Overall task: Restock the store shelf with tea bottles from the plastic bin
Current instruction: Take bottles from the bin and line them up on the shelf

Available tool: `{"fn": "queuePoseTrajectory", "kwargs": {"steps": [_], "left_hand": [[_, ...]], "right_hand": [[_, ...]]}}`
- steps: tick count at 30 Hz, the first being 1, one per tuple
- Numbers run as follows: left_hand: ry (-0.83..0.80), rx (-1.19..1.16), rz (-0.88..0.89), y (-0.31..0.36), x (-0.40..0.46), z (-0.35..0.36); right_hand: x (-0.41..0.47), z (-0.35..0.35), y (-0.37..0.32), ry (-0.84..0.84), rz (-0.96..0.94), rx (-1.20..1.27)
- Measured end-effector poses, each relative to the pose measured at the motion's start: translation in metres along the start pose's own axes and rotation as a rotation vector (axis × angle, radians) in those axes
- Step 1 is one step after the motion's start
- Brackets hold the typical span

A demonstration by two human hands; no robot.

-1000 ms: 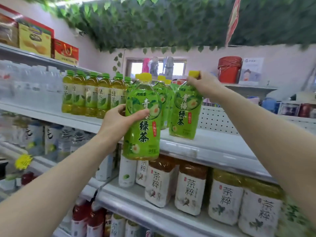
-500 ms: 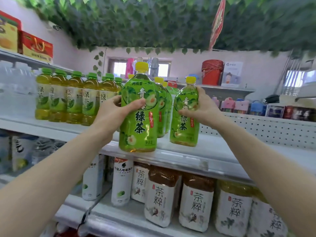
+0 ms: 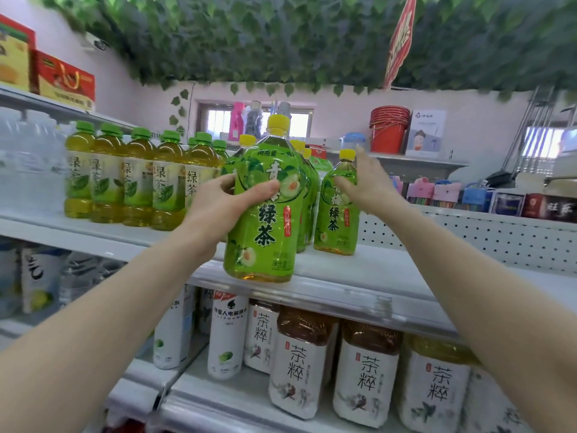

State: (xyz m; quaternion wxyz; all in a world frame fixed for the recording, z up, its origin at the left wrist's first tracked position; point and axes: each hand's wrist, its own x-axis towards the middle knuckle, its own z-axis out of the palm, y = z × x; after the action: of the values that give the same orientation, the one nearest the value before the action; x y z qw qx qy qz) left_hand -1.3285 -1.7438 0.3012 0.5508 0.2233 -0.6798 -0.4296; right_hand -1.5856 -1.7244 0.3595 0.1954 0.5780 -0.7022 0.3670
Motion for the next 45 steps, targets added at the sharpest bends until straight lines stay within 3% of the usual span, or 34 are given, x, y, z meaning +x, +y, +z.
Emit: {"fn": "queuePoseTrajectory", "kwargs": {"steps": [2, 4, 6, 12, 16, 20, 24, 29, 33, 36, 45], "left_hand": [[-0.015, 0.003, 0.0, 0.001, -0.003, 0.004], [-0.039, 0.007, 0.005, 0.003, -0.005, 0.009], [-0.071, 0.004, 0.021, 0.004, -0.007, 0.014], [-0.195, 0.003, 0.055, 0.012, 0.002, 0.029], [-0.177, 0.21, 0.172, 0.011, 0.021, 0.025], [-0.102, 0.623, 0.334, -0.021, 0.034, 0.016], [-0.13, 0.865, 0.381, -0.052, 0.042, 0.017], [-0.119, 0.918, 0.413, -0.069, 0.056, 0.025], [-0.15, 0.981, 0.432, -0.075, 0.063, 0.033], [-0.184, 1.037, 0.428, -0.079, 0.068, 0.036], [-0.147, 1.031, 0.472, -0.088, 0.075, 0.039]], "right_hand": [[-0.018, -0.018, -0.028, -0.02, -0.096, 0.264], [-0.041, -0.029, -0.055, -0.247, -0.105, 0.52], [-0.06, -0.033, -0.068, -0.394, -0.1, 0.587], [-0.069, -0.055, -0.066, -0.328, -0.083, 0.646], [-0.058, -0.068, -0.052, -0.244, -0.058, 0.575], [-0.05, -0.062, -0.033, -0.213, 0.001, 0.465], [-0.048, -0.042, -0.02, -0.186, 0.044, 0.395], [-0.038, -0.027, -0.016, -0.126, 0.05, 0.211], [-0.053, -0.016, -0.025, 0.046, -0.072, -0.106], [-0.069, 0.0, -0.026, -0.008, -0.169, -0.347], [-0.052, 0.021, -0.014, -0.014, -0.086, -0.411]]}}
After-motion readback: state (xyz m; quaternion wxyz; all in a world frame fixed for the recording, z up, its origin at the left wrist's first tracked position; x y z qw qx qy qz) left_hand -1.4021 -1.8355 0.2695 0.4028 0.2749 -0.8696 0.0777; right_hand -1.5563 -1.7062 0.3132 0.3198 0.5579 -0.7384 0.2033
